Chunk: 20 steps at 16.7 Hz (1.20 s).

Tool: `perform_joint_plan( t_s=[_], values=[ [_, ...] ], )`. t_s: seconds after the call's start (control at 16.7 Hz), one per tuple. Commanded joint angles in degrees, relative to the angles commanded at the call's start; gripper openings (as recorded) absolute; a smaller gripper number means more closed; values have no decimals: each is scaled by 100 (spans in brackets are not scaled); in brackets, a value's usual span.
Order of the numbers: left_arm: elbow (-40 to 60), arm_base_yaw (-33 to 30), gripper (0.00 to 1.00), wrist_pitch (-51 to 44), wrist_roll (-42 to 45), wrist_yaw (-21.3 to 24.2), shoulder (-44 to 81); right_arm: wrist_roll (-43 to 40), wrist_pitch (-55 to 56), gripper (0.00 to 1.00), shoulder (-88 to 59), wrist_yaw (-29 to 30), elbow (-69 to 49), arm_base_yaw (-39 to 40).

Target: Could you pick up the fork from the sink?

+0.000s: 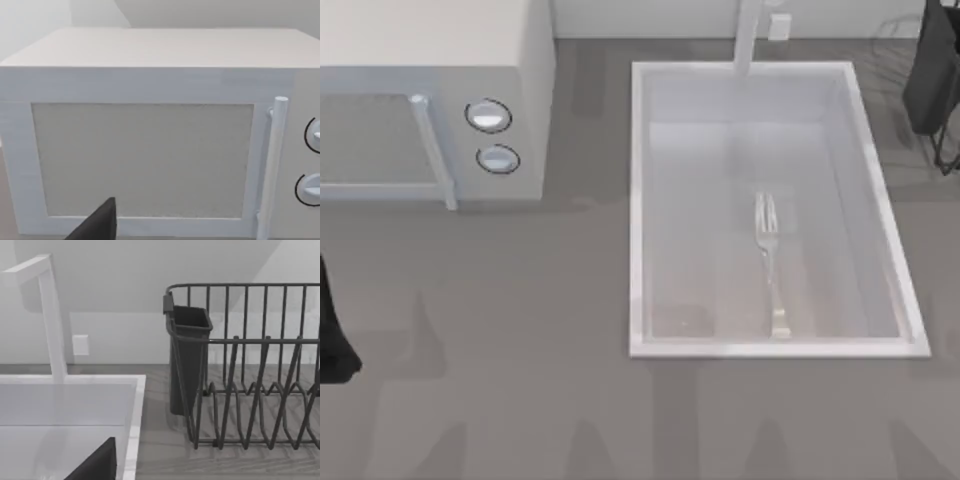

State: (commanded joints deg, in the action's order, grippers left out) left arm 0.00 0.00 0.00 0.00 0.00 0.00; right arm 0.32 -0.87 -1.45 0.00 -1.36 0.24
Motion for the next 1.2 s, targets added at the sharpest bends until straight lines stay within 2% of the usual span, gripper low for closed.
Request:
perform_joint_plan(
  t_s=[0.24,0.48,1.2],
  values=[
    [0,0,100,0,0,0,0,191,-519,100,-886,-2,-819,150],
    [0,0,100,0,0,0,0,505,-1403,100,-2477,-3,-2237,412],
    [0,0,100,0,0,0,0,1675,-5028,100,-9445,11,-8219,1493]
  ],
)
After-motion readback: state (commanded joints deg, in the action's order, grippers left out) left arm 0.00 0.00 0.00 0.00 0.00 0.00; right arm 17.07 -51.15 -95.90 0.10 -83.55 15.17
